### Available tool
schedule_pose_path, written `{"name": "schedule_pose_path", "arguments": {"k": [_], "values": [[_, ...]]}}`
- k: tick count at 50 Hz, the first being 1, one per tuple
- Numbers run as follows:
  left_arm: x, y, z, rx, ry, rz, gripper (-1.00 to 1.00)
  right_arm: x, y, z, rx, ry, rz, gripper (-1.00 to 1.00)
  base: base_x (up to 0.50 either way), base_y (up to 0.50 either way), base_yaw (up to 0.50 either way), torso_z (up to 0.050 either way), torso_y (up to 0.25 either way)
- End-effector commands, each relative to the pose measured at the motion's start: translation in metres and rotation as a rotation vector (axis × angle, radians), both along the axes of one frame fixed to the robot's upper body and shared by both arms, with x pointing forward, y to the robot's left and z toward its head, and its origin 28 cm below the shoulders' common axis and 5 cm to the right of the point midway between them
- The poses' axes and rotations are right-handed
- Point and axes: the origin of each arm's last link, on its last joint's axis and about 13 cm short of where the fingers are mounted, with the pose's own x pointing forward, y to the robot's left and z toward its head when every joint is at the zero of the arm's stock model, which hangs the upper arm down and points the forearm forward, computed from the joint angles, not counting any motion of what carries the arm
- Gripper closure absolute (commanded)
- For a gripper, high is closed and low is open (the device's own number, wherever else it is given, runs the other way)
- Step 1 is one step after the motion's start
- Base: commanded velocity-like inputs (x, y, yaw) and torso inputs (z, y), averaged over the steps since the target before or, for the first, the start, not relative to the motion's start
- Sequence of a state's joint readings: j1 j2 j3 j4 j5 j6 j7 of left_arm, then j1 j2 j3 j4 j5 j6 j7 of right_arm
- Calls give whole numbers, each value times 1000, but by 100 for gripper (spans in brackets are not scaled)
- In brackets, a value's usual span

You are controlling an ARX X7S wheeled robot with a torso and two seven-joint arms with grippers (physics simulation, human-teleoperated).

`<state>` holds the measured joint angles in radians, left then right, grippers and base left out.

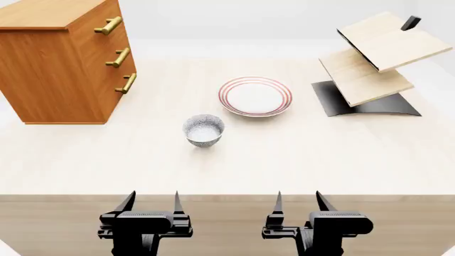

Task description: Open the top drawer of the cabinet and put the bowl in it.

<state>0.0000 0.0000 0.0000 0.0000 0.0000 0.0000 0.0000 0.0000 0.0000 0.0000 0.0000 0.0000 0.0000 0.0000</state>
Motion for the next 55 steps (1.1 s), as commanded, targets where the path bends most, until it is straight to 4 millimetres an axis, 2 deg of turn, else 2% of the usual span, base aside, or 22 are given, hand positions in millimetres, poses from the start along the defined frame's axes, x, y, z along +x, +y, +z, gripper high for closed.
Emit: {"name": "schedule_pose_path", "arguments": {"k": [1, 5, 55], "values": [[0, 0, 0, 0, 1, 0, -100, 0, 0, 0, 9, 1, -2, -100, 0, 0, 0, 0, 0], [-2, -2, -1, -2, 19, -9, -100, 0, -2, 0, 6, 12, -12, -100, 0, 43, 0, 0, 0], [-2, 1, 1, -3, 32, -1, -100, -1, -2, -1, 12, 21, -23, -100, 0, 500, 0, 0, 0]]}}
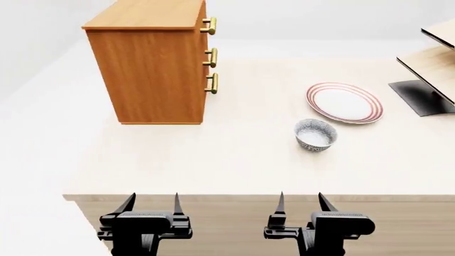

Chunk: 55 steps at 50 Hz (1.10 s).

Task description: Open the top drawer of the cabinet and put the bowl in it.

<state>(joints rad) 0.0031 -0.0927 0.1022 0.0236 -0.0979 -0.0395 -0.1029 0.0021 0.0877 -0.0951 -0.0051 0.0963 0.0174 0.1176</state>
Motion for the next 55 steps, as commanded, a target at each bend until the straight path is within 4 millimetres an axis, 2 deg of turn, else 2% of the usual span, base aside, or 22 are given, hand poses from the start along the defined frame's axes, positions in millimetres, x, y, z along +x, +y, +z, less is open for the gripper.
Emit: {"name": "schedule_pose_path", "arguments": {"k": [1, 16, 23, 55], "values": [[0, 0, 0, 0, 3, 0, -100, 0, 0, 0, 6, 2, -1, -100, 0, 500, 0, 0, 0], [0, 0, 0, 2, 6, 3, -100, 1, 0, 0, 19, 2, -4, -100, 0, 500, 0, 0, 0], [1, 1, 0, -3, 12, 12, -100, 1, -1, -1, 31, 5, -7, -100, 0, 0, 0, 0, 0], [2, 3, 4, -28, 34, -1, -100, 1, -1, -2, 52, 11, -5, -100, 0, 0, 0, 50, 0]]}}
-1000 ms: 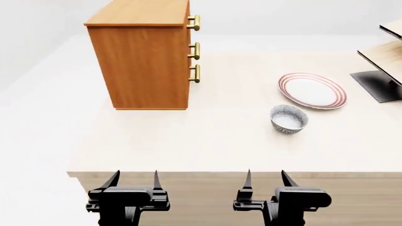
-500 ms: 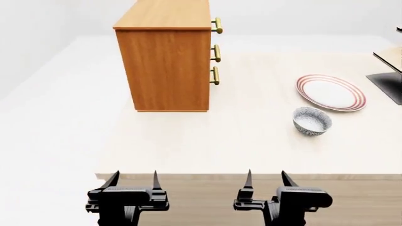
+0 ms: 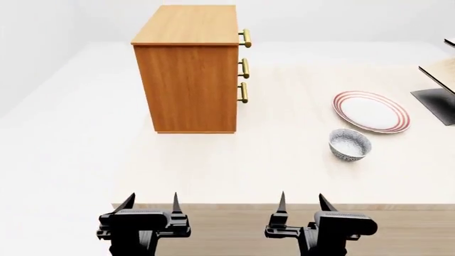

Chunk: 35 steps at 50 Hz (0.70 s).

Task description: Open the top drawer of the cabinet and put the bowl in it.

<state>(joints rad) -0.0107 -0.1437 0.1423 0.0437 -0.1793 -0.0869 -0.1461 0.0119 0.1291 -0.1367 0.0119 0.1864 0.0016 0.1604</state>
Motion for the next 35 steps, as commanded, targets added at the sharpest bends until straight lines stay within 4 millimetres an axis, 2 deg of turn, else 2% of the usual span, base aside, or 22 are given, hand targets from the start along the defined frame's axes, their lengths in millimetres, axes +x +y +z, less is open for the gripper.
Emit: {"name": "schedule_pose_path", "arguments": {"k": [1, 13, 16, 18, 23, 27, 29, 30, 31, 35], "values": [[1, 1, 1, -4, 5, 1, -100, 0, 0, -1, 6, 4, 0, -100, 0, 0, 0, 50, 0], [2, 2, 3, 11, -25, 14, -100, 1, 0, -1, 10, 6, -1, -100, 0, 0, 0, 50, 0], [7, 4, 5, 36, -53, 25, -100, 1, -1, 0, 12, 5, -3, -100, 0, 0, 0, 9, 0], [33, 19, 16, 22, -69, 102, -100, 0, -2, 1, 14, 3, -5, -100, 0, 0, 0, 0, 0], [114, 76, 61, 34, -130, 408, -100, -1, -3, 4, 21, -9, -11, -100, 0, 0, 0, 0, 0], [164, 112, 94, 76, -133, 569, -100, -1, -4, 10, 24, -25, -17, -100, 0, 0, 0, 0, 0], [188, 124, 126, 90, -211, 630, -100, 0, -6, 22, 18, -55, -19, -100, 0, 0, 0, 0, 0], [187, 127, 117, 95, -126, 648, -100, 2, -6, 29, 11, -73, -19, -100, 0, 0, 0, 0, 0], [189, 129, 121, 92, -109, 660, -100, 3, -7, 37, 4, -92, -18, -100, 0, 0, 0, 0, 0], [195, 131, 143, 132, -105, 741, -100, 19, -19, 101, -37, -196, -28, -100, 0, 0, 0, 0, 0]]}}
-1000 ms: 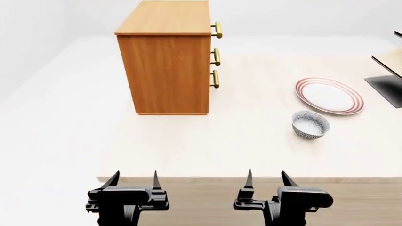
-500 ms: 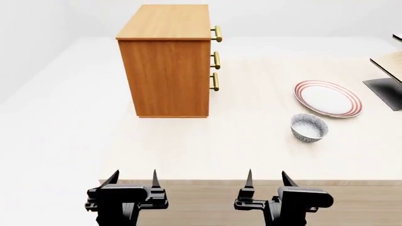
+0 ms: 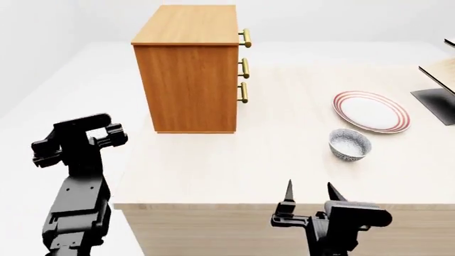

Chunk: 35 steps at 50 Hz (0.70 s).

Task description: Open the top drawer of the cabinet and put the bowl in it.

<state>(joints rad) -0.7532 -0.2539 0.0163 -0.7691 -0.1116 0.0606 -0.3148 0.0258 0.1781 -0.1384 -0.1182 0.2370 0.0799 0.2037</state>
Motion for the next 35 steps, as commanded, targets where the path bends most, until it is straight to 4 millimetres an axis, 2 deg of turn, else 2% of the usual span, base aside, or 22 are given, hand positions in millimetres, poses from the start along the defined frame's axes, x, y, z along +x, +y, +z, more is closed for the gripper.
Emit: {"name": "schedule_pose_path", "arguments": {"k": [1, 4, 6, 9, 12, 14, 17, 19, 22, 27, 35], "values": [[46, 39, 79, 4, -1, 282, -100, 18, -17, 94, -60, -167, -17, -100, 0, 0, 0, 0, 0], [47, 41, 86, 26, 30, 332, -100, 32, -27, 141, -83, -212, -17, -100, 0, 0, 0, 0, 0], [47, 44, 91, 36, 50, 357, -100, 44, -35, 181, -49, -241, -14, -100, 0, 0, 0, 0, 0], [46, 48, 94, 31, 80, 388, -100, 63, -45, 227, -25, -267, -17, -100, 0, 0, 0, 0, 0], [44, 52, 93, 19, 112, 401, -100, 89, -58, 257, 35, -258, -34, -100, 0, 0, 0, 0, 0], [42, 55, 92, 10, 129, 406, -100, 105, -65, 269, 76, -246, -43, -100, 0, 0, 0, 0, 0], [41, 58, 92, 3, 144, 409, -100, 132, -76, 277, 150, -182, -38, -100, 0, 0, 0, 0, 0], [40, 59, 93, -3, 148, 405, -100, 149, -82, 274, 202, -117, -31, -100, 0, 0, 0, 0, 0], [40, 60, 94, -6, 154, 399, -100, 162, -88, 266, 228, -43, -44, -100, 0, 0, 0, 0, 0], [41, 60, 97, -7, 155, 379, -100, 171, -90, 246, 255, 65, -46, -100, 0, 0, 0, 0, 0], [41, 60, 96, -12, 162, 378, -100, 173, -88, 239, 266, 126, -20, -100, 0, 0, 0, 0, 0]]}}
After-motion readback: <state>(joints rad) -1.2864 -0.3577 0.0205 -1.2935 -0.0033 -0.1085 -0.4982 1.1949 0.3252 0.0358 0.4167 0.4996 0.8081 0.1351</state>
